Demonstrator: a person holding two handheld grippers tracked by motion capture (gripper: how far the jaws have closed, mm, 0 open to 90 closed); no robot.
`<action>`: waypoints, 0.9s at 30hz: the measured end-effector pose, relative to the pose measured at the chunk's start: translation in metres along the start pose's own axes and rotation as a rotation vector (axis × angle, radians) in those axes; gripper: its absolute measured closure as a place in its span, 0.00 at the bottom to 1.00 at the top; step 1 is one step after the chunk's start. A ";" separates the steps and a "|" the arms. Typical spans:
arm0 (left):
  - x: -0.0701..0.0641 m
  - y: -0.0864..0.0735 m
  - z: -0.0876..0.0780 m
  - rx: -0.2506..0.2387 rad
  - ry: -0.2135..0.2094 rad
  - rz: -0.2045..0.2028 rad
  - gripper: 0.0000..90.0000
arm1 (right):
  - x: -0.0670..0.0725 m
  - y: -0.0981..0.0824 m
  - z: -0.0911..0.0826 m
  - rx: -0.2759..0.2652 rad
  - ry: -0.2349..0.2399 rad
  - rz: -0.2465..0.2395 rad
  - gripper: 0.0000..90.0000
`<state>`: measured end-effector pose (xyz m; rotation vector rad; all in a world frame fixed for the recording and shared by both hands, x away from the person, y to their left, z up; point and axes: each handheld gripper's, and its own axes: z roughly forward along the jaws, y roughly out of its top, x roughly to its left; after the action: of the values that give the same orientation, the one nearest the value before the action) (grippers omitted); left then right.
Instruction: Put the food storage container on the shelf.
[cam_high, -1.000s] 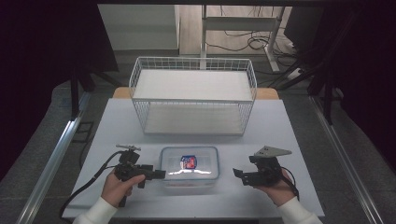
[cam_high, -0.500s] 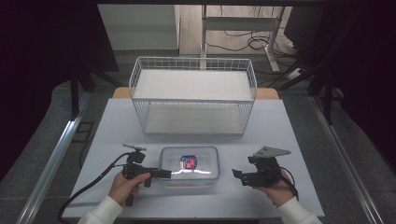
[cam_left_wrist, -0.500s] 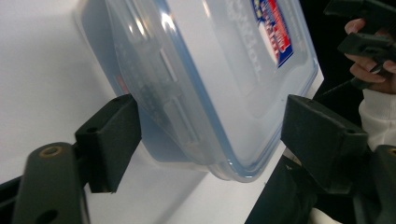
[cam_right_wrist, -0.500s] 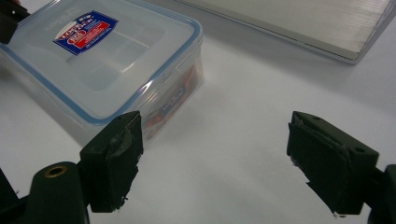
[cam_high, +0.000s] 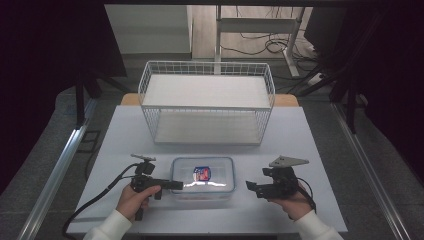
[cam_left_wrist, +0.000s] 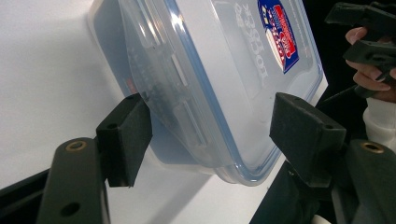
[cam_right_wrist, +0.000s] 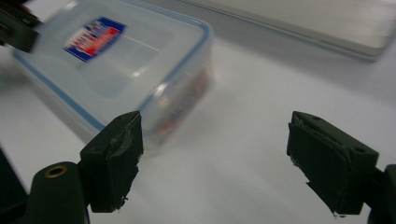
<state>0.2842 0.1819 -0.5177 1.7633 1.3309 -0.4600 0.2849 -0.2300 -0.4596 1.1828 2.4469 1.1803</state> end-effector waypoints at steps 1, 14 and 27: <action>0.000 0.000 0.000 0.000 -0.001 -0.001 0.33 | 0.001 0.001 0.002 0.001 0.019 0.012 0.21; 0.001 0.000 0.000 -0.002 -0.007 0.001 0.34 | -0.003 0.013 0.060 0.120 0.338 0.400 0.21; 0.002 0.000 0.001 -0.003 -0.013 -0.008 0.34 | -0.009 0.006 0.074 0.167 0.398 0.509 0.41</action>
<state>0.2852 0.1825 -0.5193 1.7499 1.3301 -0.4726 0.3288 -0.1915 -0.5061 1.8599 2.6498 1.4832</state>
